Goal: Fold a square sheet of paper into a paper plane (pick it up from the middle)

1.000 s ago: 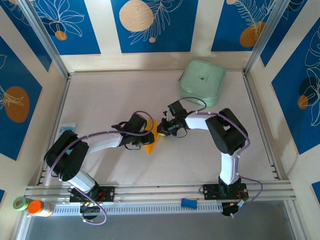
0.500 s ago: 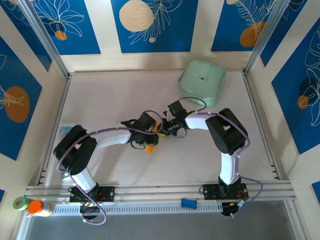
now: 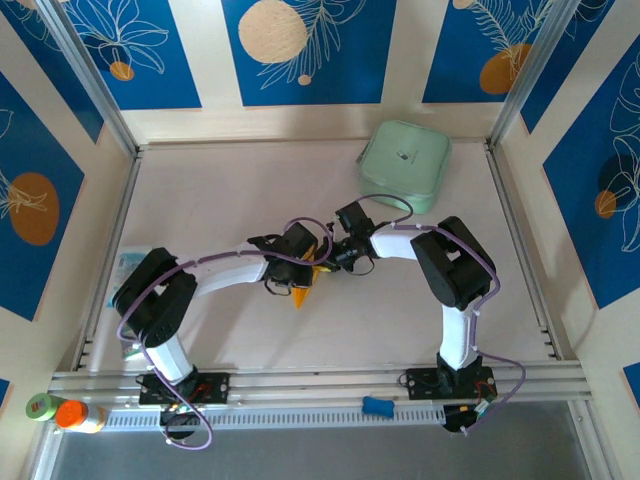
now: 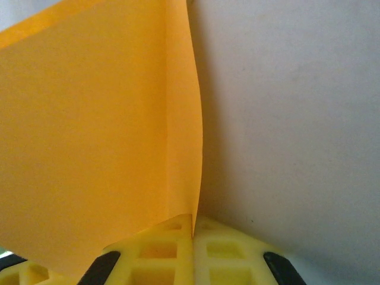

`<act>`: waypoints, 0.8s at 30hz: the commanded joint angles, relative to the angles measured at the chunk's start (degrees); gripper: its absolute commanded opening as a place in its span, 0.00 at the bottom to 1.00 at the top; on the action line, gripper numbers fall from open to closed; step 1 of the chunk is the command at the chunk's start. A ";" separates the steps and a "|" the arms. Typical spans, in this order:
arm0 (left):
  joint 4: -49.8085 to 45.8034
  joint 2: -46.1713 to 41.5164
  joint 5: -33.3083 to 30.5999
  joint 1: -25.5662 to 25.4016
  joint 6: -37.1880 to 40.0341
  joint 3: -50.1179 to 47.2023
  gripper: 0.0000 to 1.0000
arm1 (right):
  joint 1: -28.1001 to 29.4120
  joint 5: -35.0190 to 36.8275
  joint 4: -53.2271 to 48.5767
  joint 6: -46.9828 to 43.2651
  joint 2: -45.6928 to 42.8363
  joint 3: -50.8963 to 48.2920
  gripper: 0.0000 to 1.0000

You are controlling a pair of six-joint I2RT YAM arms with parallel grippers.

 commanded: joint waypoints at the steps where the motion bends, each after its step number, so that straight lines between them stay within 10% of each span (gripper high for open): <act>1: -2.68 1.58 -1.30 -0.54 0.50 1.36 0.24 | 0.03 -0.09 -1.35 -0.66 0.73 1.39 0.04; 10: -4.61 2.18 -3.05 -0.58 0.19 2.78 0.19 | -0.03 -0.09 -1.03 -0.54 -0.33 1.01 0.09; 24: -6.03 2.52 -6.89 1.55 2.57 7.08 0.06 | -5.90 15.07 -2.08 -0.96 -17.84 -9.38 0.56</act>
